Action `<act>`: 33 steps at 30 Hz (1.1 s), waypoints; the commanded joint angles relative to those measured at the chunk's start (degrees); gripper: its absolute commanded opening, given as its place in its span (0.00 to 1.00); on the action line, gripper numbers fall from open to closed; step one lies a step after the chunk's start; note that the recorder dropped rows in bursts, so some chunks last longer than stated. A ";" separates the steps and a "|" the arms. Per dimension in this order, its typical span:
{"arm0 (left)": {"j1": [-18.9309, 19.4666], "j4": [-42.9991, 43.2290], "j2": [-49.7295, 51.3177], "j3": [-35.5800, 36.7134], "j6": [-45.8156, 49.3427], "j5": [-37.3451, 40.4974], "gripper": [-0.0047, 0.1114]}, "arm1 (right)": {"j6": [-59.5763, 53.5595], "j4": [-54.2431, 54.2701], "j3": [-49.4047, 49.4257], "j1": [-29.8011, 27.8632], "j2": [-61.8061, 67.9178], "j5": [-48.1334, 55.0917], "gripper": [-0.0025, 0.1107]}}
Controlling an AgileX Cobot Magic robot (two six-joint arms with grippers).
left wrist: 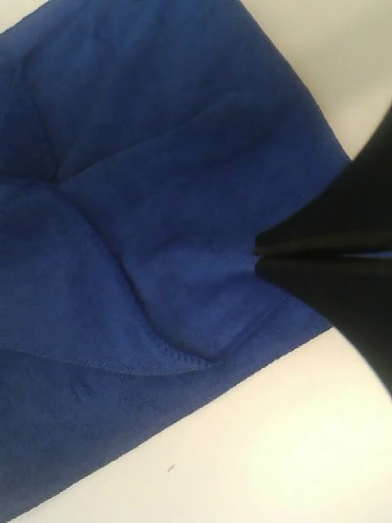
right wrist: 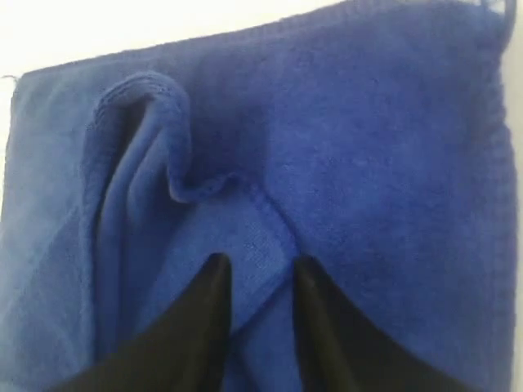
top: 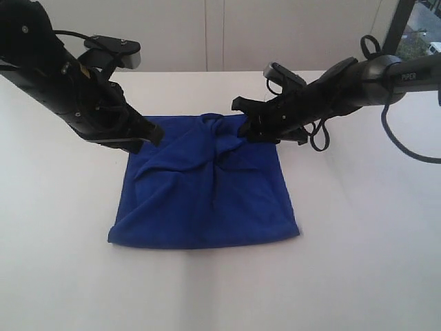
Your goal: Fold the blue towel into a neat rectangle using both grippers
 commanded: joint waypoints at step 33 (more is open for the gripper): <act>-0.28 -0.07 -0.47 0.37 -0.31 -0.46 0.04 | 0.38 -1.10 -0.46 2.16 0.81 -6.50 0.32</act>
